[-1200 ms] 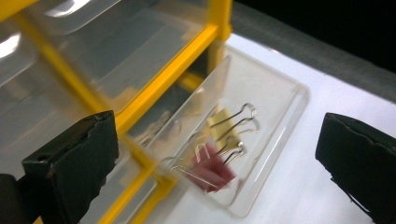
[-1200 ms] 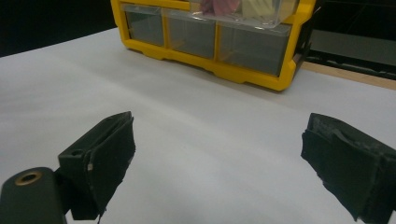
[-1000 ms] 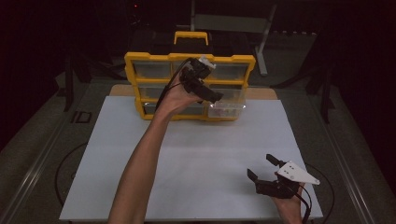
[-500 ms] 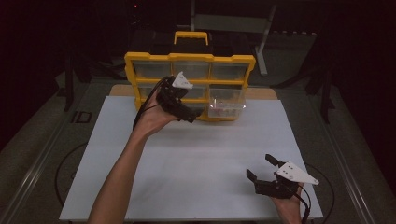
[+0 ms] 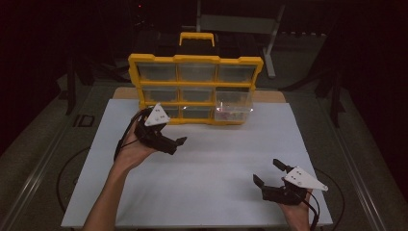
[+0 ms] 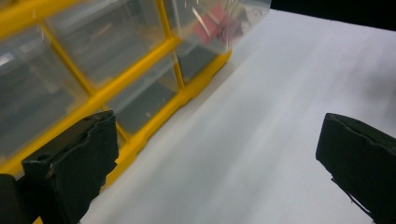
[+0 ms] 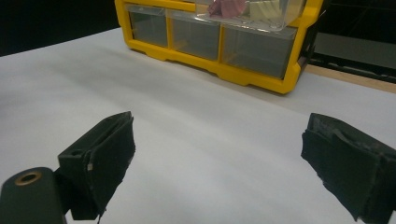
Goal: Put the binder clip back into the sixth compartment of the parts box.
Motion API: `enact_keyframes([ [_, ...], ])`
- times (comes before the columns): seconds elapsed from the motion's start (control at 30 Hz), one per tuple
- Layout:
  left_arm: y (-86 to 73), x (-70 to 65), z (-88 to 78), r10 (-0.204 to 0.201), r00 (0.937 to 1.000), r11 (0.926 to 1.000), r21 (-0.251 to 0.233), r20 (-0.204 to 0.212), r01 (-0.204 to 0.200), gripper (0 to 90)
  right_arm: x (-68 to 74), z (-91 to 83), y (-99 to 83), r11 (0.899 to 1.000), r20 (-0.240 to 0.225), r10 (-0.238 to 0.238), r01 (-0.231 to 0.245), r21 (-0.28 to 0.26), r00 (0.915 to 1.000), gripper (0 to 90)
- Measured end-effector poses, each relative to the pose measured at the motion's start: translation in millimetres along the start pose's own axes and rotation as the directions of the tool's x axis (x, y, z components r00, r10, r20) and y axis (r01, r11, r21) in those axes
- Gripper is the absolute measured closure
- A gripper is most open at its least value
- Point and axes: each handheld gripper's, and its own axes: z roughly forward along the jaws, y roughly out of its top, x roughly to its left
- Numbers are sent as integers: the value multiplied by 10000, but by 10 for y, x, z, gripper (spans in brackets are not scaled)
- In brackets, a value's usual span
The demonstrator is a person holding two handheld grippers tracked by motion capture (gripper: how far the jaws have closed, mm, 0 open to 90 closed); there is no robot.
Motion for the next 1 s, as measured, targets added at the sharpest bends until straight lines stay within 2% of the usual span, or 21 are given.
enact_keyframes([
  [0.13, -222, -26, -53, -129, 9999, 9997, -217, -107, 127, 0, -1, 2, -2, 10000, -3, 4, -4, -32, 10000, 89],
  [0.33, -601, -72, -151, -692, 9972, 9943, -833, -285, 666, 0, -4, 4, -5, 9999, -25, 51, -51, -162, 10000, 89],
  [0.47, -888, -98, -223, -1212, 9911, 9860, -1217, -547, 1138, 0, -9, 22, -15, 9997, -102, 38, -40, -226, 9999, 89],
  [0.67, -1243, -142, -337, -1709, 9817, 9747, -1600, -840, 1560, 0, -5, 50, -24, 9994, -203, 9, -17, -360, 9998, 88],
  [0.8, -1395, -153, -435, -1983, 9744, 9662, -1881, -1064, 1761, 0, -6, 63, -28, 9991, -268, 13, -24, -420, 9996, 88],
  [0.87, -1432, -157, -477, -2118, 9710, 9608, -2053, -1110, 1861, 0, -4, 69, -29, 9990, -301, -18, 5, -444, 9995, 88],
  [0.97, -1457, -162, -518, -2154, 9689, 9583, -2172, -1217, 1858, 0, 8, 79, -27, 9990, -348, -13, -2, -439, 9994, 88],
  [1.0, -1464, -159, -528, -2231, 9671, 9552, -2256, -1227, 1917, 0, 13, 84, -26, 9990, -372, -21, 5, -448, 9993, 88],
])
